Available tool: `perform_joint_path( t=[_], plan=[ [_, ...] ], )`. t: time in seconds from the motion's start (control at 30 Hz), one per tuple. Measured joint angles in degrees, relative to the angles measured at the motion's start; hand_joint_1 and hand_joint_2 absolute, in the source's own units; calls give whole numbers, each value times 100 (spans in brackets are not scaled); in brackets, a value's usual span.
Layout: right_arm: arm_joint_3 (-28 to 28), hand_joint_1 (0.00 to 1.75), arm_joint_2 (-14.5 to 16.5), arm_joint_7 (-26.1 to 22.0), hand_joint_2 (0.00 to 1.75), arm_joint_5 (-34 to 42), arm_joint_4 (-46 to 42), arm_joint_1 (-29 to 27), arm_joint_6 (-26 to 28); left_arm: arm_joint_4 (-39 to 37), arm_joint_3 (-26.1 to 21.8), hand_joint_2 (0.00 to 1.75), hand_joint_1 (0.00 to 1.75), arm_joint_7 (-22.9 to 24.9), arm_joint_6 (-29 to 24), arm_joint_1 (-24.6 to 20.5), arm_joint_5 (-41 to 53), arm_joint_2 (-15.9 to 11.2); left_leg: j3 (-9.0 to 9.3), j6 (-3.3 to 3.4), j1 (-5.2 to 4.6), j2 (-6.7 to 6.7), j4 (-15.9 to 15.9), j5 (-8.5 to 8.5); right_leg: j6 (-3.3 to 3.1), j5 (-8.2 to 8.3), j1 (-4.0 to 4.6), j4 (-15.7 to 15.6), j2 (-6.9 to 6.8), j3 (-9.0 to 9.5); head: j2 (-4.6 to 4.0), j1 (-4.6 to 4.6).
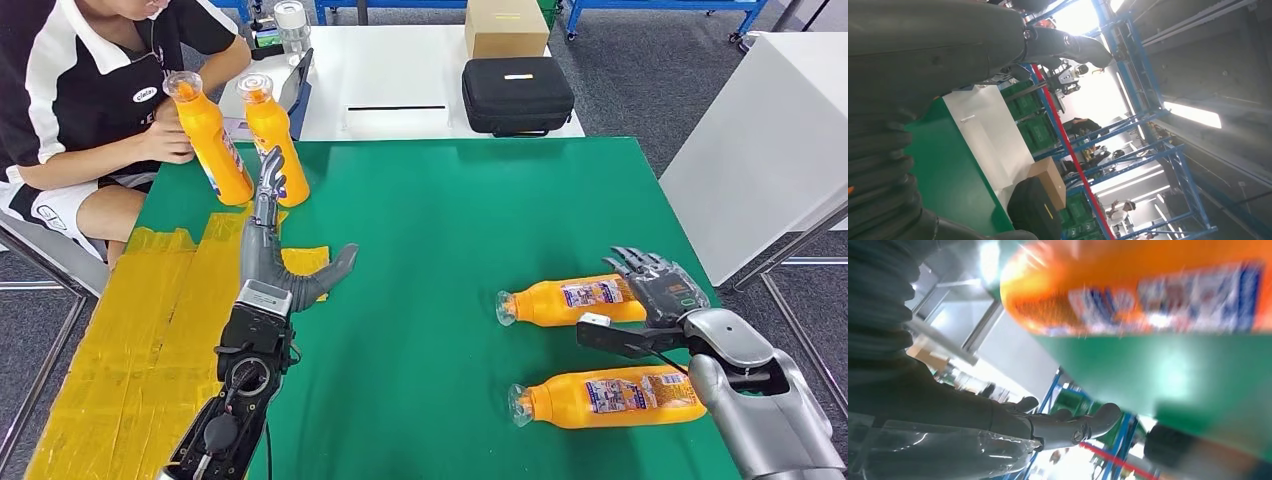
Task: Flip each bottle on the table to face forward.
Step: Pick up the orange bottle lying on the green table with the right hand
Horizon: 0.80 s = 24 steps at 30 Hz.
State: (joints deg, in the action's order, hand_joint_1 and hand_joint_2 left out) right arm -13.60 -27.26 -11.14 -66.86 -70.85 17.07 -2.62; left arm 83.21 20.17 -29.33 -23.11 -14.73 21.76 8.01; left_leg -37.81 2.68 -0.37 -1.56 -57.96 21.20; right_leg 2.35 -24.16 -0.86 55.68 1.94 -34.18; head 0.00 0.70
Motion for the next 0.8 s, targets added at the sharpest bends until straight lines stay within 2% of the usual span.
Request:
perform_joint_path(
  t=[0.1,0.3,0.8],
  plan=[
    [-58,0,100,98,175,-157,349,269,192,-12,0,175,0,0,-2,-10,1,4,0,-1,1,-1,0,0,0,0,0,0,-1,0,0,0],
    [-83,0,250,151,175,-214,893,560,207,-37,0,175,0,1,1,-31,1,17,-2,0,1,-3,0,0,0,-1,0,1,-1,-1,0,0],
    [-110,0,452,44,175,-208,1982,920,106,-196,0,175,0,1,17,-43,-10,52,-3,0,0,-3,0,0,0,-1,0,1,-1,-1,0,0]
  ],
)
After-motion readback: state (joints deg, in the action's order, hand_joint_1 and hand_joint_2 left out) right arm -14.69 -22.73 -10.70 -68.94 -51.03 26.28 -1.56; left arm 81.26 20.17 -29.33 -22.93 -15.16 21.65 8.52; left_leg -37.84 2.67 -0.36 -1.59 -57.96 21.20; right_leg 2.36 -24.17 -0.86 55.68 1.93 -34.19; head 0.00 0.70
